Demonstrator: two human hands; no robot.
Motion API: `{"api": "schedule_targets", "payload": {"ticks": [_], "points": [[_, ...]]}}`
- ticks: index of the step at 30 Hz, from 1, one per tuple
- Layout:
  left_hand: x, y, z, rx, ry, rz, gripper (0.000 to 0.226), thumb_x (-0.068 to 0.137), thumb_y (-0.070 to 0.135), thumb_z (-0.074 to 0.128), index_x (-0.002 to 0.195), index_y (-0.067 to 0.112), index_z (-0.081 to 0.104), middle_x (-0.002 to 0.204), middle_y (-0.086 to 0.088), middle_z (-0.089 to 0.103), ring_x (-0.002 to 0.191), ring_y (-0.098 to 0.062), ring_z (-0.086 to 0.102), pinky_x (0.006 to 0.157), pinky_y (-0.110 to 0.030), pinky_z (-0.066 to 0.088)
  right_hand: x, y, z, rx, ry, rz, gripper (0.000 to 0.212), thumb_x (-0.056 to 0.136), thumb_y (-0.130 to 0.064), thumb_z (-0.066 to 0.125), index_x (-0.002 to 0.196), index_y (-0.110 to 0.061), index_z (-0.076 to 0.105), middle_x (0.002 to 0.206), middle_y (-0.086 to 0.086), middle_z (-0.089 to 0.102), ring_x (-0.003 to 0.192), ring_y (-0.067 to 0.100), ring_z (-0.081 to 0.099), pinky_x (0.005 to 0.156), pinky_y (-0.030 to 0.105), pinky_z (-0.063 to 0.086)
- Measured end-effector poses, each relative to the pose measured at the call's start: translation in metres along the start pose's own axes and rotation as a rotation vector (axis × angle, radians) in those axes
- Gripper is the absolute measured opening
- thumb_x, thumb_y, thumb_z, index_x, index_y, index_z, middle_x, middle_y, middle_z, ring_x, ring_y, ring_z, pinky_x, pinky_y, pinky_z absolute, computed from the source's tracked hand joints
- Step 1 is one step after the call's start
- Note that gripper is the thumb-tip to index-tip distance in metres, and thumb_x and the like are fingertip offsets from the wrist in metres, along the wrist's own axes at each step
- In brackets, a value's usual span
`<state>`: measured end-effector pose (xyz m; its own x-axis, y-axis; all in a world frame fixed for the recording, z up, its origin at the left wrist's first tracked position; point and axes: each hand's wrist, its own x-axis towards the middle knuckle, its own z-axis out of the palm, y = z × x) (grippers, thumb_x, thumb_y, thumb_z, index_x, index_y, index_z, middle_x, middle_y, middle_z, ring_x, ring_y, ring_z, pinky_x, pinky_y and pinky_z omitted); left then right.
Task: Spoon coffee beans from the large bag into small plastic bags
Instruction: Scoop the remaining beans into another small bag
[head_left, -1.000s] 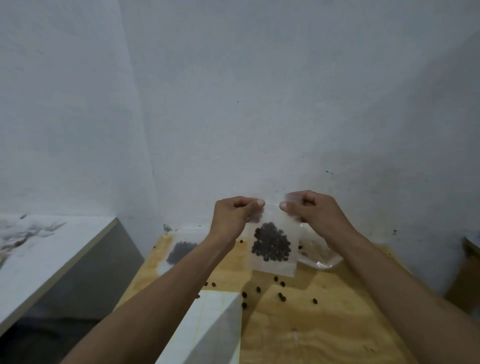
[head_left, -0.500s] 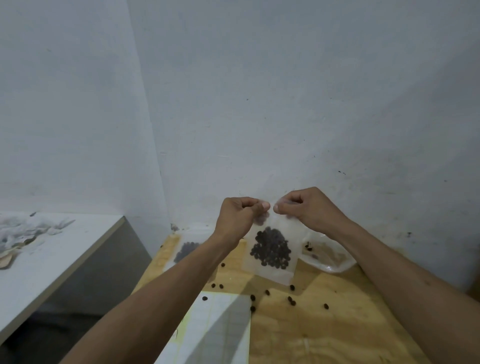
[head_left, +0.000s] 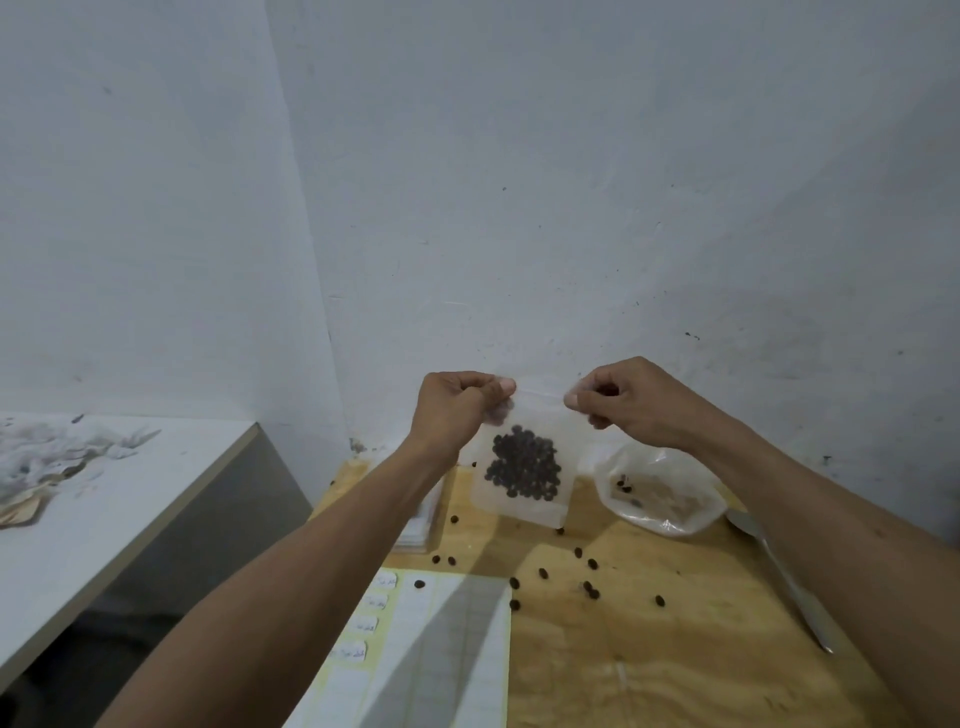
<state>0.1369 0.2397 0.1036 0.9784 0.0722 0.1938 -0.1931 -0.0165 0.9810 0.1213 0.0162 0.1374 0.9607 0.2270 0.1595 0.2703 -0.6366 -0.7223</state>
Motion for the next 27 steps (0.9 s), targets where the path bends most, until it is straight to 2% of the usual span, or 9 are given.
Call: {"api": "schedule_targets", "payload": {"ticks": [4,7,9,13,15,17,20,24,27], "points": [[0.001,0.008,-0.003,0.009,-0.003,0.003,0.01,0.087,0.015,0.079,0.083,0.005,0.078,0.071,-0.009,0.075,0.063,-0.016,0.07,0.064,-0.024,0.057,0.001,-0.001,0.005,-0.012,0.158,0.011,0.019,0.088,-0.039,0.076,0.089,-0.02,0.078,0.082,0.001,0.076,0.076,0.015,0.073,0.075,0.029,0.056],[0.0,0.01,-0.005,0.005,-0.003,0.008,0.012,0.087,0.015,0.079,0.085,0.004,0.078,0.07,-0.008,0.075,0.061,-0.015,0.07,0.065,-0.024,0.057,0.001,-0.005,0.006,0.011,0.201,0.024,0.021,0.085,-0.042,0.079,0.085,-0.02,0.077,0.079,-0.007,0.074,0.074,0.01,0.073,0.072,0.024,0.055],[-0.001,0.012,-0.009,-0.007,0.008,0.016,0.012,0.087,0.014,0.078,0.086,0.002,0.078,0.071,-0.009,0.075,0.061,-0.014,0.069,0.064,-0.023,0.057,0.002,-0.004,0.009,0.064,0.21,0.033,0.026,0.084,-0.046,0.077,0.085,-0.02,0.076,0.083,-0.005,0.075,0.078,0.012,0.074,0.078,0.028,0.058],[-0.001,0.019,-0.019,-0.091,0.055,0.009,0.013,0.087,0.011,0.078,0.09,-0.001,0.077,0.073,-0.01,0.073,0.063,-0.013,0.07,0.063,-0.021,0.057,-0.003,-0.003,0.024,0.364,0.038,0.086,0.053,0.08,-0.054,0.074,0.115,-0.015,0.065,0.109,0.002,0.073,0.1,0.015,0.072,0.092,0.035,0.059],[-0.003,0.021,-0.027,-0.114,0.049,-0.001,0.015,0.087,0.013,0.078,0.093,-0.001,0.076,0.076,-0.008,0.073,0.068,-0.014,0.071,0.065,-0.022,0.058,-0.006,-0.002,0.036,0.446,-0.082,0.08,0.045,0.082,-0.038,0.08,0.117,-0.015,0.066,0.112,0.005,0.074,0.102,0.018,0.073,0.088,0.03,0.06],[-0.007,0.019,-0.033,-0.124,0.002,-0.008,0.023,0.086,0.018,0.079,0.099,0.0,0.076,0.083,-0.009,0.075,0.076,-0.018,0.072,0.071,-0.027,0.059,-0.008,-0.003,0.048,0.501,-0.069,0.049,0.025,0.085,-0.022,0.079,0.105,-0.007,0.075,0.103,0.012,0.077,0.092,0.024,0.073,0.08,0.025,0.061],[-0.018,0.014,-0.045,-0.141,-0.033,-0.032,0.029,0.088,0.019,0.078,0.107,-0.001,0.073,0.094,-0.013,0.076,0.084,-0.023,0.075,0.073,-0.03,0.061,-0.005,-0.01,0.064,0.531,-0.033,0.031,0.014,0.088,-0.012,0.077,0.098,-0.003,0.078,0.086,0.011,0.075,0.077,0.023,0.067,0.072,0.023,0.061],[-0.029,0.005,-0.075,-0.141,0.108,-0.003,0.016,0.091,0.012,0.074,0.099,-0.002,0.074,0.084,-0.01,0.077,0.078,-0.021,0.074,0.072,-0.032,0.062,-0.003,-0.022,0.092,0.509,-0.029,0.039,0.02,0.088,-0.015,0.078,0.105,-0.006,0.075,0.094,0.007,0.076,0.084,0.02,0.072,0.075,0.026,0.061],[-0.037,-0.001,-0.108,-0.177,0.248,0.02,0.019,0.09,0.014,0.075,0.099,-0.003,0.074,0.085,-0.014,0.078,0.077,-0.024,0.075,0.074,-0.034,0.063,-0.004,-0.028,0.124,0.333,-0.03,0.071,0.028,0.088,-0.026,0.079,0.112,-0.015,0.07,0.101,0.002,0.074,0.09,0.016,0.073,0.078,0.029,0.061]]}}
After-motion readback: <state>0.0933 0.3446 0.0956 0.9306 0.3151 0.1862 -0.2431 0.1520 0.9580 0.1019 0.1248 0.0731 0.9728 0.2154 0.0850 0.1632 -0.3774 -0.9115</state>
